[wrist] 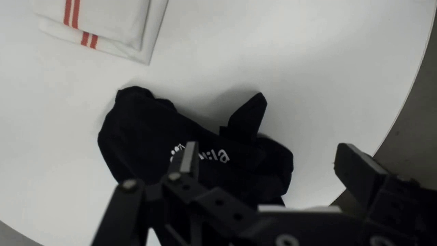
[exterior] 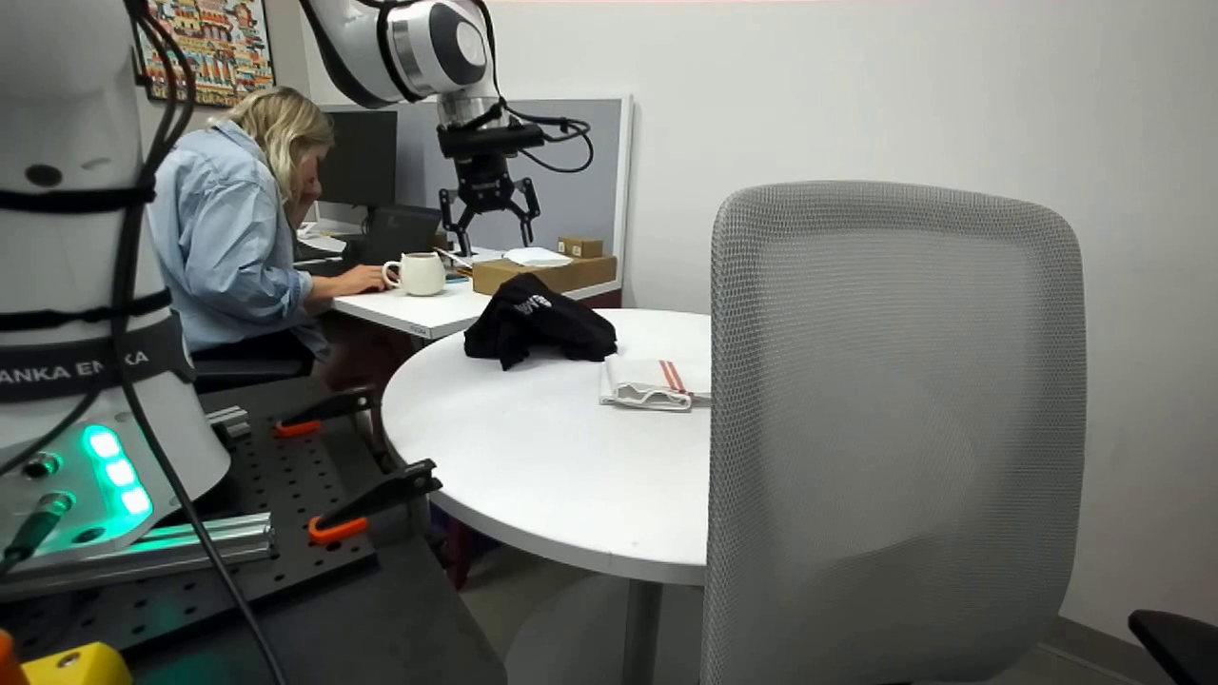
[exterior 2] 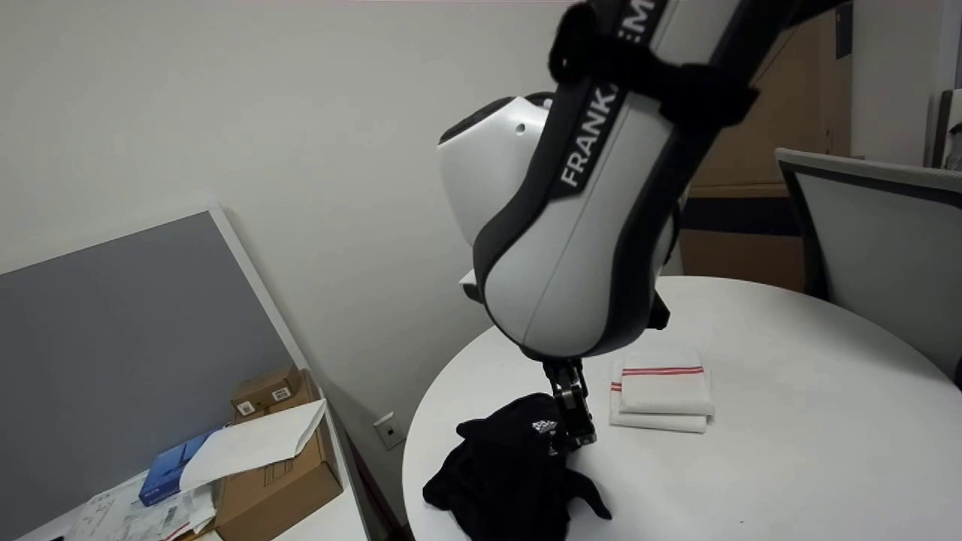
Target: Hang the black cloth on the back of the chair
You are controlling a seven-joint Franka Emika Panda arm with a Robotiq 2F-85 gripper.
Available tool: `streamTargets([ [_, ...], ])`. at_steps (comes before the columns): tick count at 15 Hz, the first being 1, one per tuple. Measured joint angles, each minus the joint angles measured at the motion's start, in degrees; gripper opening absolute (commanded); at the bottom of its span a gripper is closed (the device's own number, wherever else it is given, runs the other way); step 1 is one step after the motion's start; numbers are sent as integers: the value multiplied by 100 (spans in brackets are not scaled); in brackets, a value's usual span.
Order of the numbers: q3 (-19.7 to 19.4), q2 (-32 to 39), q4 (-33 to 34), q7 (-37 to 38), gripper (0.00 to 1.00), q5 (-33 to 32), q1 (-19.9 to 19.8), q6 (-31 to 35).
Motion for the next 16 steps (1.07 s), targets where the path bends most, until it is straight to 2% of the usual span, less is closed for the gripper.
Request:
streamTargets([
  [5, 216, 648, 467, -1395, 100, 338, 19, -193],
  [9, 399, 1112, 1005, -2091, 100, 298, 55, -563],
  [13, 453, 1417, 1374, -2135, 100, 18, 199, -616],
  [16, 390, 1631, 1503, -1675, 100, -351, 279, -254],
])
